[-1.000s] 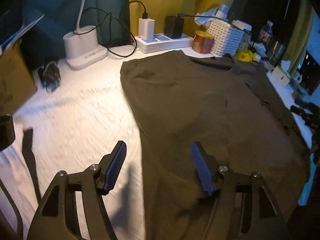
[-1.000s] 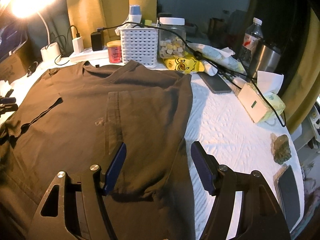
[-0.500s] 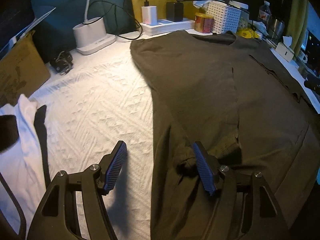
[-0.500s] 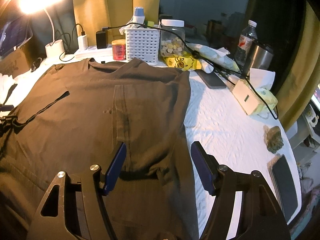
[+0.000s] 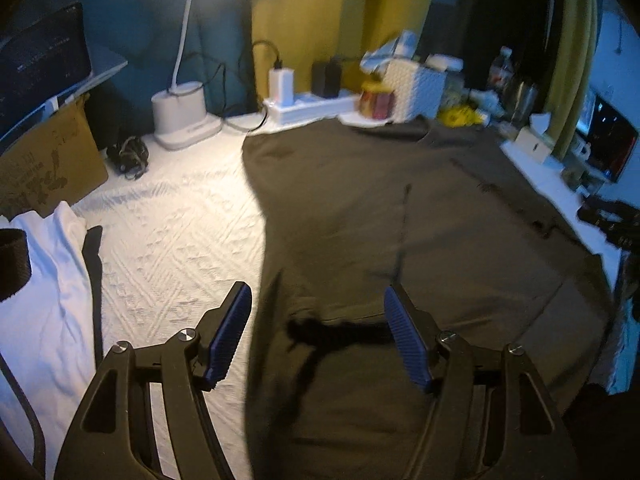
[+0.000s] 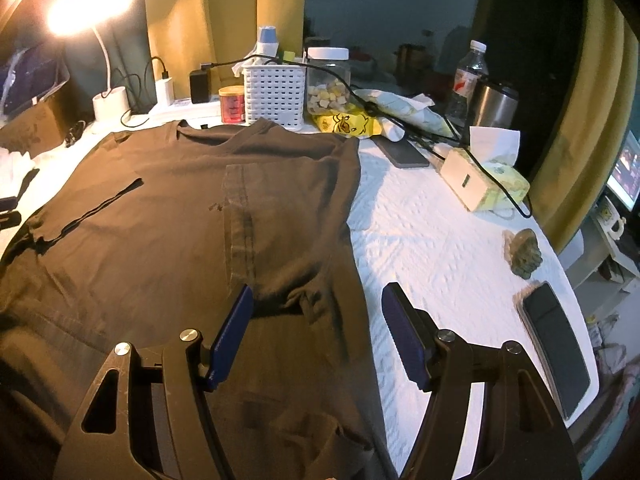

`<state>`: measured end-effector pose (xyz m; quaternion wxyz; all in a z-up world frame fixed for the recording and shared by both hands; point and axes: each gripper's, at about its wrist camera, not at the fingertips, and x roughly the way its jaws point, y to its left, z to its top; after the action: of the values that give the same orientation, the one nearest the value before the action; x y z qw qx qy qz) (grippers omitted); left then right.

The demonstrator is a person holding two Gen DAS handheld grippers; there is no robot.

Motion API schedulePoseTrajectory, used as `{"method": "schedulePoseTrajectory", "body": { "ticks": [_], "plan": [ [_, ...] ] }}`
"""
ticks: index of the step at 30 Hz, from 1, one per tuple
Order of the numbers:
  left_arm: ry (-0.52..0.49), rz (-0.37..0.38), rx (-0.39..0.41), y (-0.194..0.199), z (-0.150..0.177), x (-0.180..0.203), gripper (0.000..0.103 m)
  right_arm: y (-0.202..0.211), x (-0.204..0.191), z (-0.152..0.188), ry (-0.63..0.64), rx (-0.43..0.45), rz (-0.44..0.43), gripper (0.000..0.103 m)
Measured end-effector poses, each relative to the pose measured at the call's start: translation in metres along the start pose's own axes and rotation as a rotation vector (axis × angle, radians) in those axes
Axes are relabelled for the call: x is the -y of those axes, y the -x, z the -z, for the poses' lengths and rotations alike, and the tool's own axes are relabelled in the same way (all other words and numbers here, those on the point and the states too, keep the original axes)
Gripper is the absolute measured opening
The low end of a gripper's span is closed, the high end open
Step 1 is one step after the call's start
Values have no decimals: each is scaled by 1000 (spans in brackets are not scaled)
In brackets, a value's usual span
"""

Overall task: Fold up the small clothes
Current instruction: 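Grasp the shirt side edge with the left gripper and fold it inward, then grasp the brown shirt's hem with both grippers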

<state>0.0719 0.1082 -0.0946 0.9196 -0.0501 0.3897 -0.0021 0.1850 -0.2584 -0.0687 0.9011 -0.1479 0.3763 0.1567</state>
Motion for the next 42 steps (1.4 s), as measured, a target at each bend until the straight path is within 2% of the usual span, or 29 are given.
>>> {"method": "schedulePoseTrajectory", "body": {
  "ticks": [4, 7, 10, 18, 23, 27, 30, 34, 36, 39, 40, 42],
  "plan": [
    [19, 46, 49, 12, 2, 20, 69, 10, 1, 10, -5, 24, -9, 70],
    [18, 80, 75, 19, 6, 36, 77, 16, 6, 20, -13, 28, -10, 70],
    [1, 98, 88, 25, 13, 53, 77, 22, 9, 35, -18, 23, -14, 70],
    [-17, 81, 75, 29, 42, 79, 77, 28, 12, 72, -27, -1, -31, 70],
    [-11, 4, 81, 38, 59, 80, 77, 35, 17, 79, -33, 4, -40, 70],
    [19, -55, 75, 46, 72, 65, 77, 34, 19, 82, -53, -13, -106, 60],
    [54, -105, 73, 55, 84, 48, 77, 25, 17, 87, -62, -48, -119, 51],
    [104, -194, 72, 69, 104, 21, 77, 21, 13, 89, -45, -67, -133, 49],
    [124, -227, 59, 71, 112, 10, 77, 20, 11, 88, -44, -68, -147, 39],
    [154, -263, 35, 69, 124, -5, 76, 17, 8, 88, -37, -76, -143, 38],
    [164, -263, 30, 69, 128, -8, 75, 17, 7, 88, -34, -76, -141, 37],
    [172, -242, 17, 68, 132, -9, 64, 18, 5, 87, -29, -74, -140, 23]
  ]
}}
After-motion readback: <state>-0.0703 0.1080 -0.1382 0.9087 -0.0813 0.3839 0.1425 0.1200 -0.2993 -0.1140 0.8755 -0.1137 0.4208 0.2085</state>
